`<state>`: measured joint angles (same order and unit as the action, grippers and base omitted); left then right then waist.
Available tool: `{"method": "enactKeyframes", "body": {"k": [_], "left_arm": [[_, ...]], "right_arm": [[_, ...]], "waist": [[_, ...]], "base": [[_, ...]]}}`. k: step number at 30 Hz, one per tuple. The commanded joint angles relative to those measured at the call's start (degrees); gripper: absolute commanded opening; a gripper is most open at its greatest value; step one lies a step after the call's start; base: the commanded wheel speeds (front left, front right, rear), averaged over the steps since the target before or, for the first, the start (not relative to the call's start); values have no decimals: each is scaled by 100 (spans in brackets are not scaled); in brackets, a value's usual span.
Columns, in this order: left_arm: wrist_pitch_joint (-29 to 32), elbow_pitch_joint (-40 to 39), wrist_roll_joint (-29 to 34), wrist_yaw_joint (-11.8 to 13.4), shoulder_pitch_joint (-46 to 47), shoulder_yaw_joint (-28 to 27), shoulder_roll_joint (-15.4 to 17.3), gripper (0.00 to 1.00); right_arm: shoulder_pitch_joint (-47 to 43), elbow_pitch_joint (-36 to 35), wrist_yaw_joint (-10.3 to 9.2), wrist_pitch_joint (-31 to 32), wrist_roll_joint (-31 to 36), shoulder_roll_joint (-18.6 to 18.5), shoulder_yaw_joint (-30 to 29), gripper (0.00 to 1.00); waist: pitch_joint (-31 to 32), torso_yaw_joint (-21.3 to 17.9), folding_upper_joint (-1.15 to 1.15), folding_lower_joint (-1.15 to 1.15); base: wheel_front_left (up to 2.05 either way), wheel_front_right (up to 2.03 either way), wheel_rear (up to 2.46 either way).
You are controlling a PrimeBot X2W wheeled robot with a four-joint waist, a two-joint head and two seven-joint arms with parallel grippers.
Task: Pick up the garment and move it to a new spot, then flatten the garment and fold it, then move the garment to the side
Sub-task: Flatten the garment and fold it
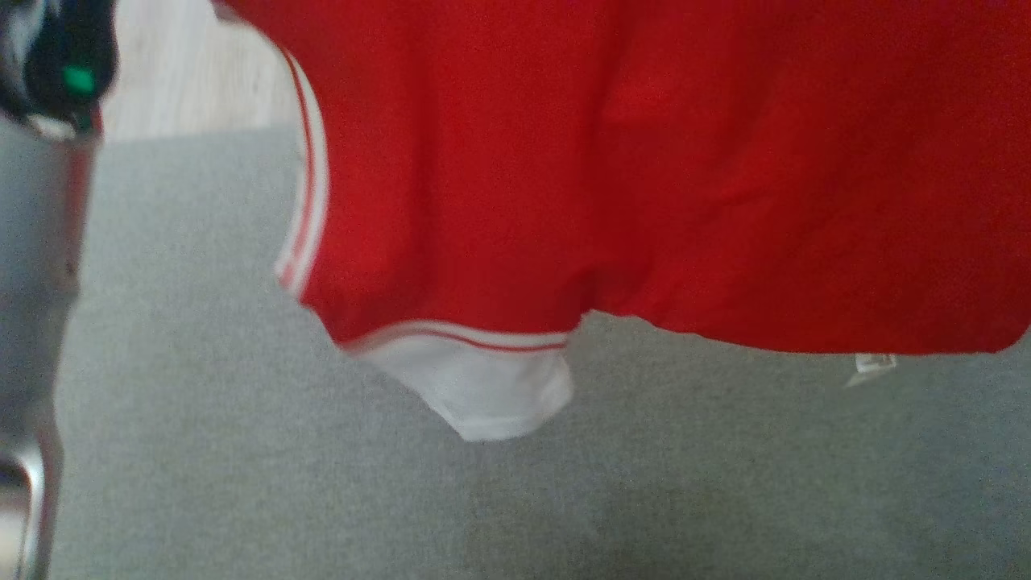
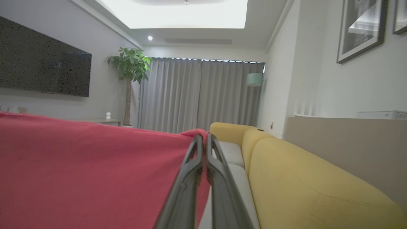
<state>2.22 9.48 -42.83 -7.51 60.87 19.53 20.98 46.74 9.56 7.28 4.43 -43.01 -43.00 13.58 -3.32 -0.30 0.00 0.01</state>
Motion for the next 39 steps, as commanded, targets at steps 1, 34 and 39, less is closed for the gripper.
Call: {"method": "enactKeyframes", "body": {"k": [1, 34, 39], "left_arm": [[54, 222, 71, 5, 516, -118, 185, 0], [-1721, 764, 49, 3, -570, 1198, 897, 0], [-1722, 114, 5, 25, -2290, 1099, 1222, 0]], "right_arm": [[309, 81, 21, 87, 99, 64, 188, 0], [1300, 3322, 21, -1898, 261, 831, 1792, 0], [138, 2973, 21, -1939, 215, 704, 1521, 0]], "waist": [[-452, 54, 0, -1], [-2036, 371, 0, -1], [-1588, 265, 0, -1]], "base": [[0, 0, 0], [0, 0, 0], [0, 0, 0]]}}
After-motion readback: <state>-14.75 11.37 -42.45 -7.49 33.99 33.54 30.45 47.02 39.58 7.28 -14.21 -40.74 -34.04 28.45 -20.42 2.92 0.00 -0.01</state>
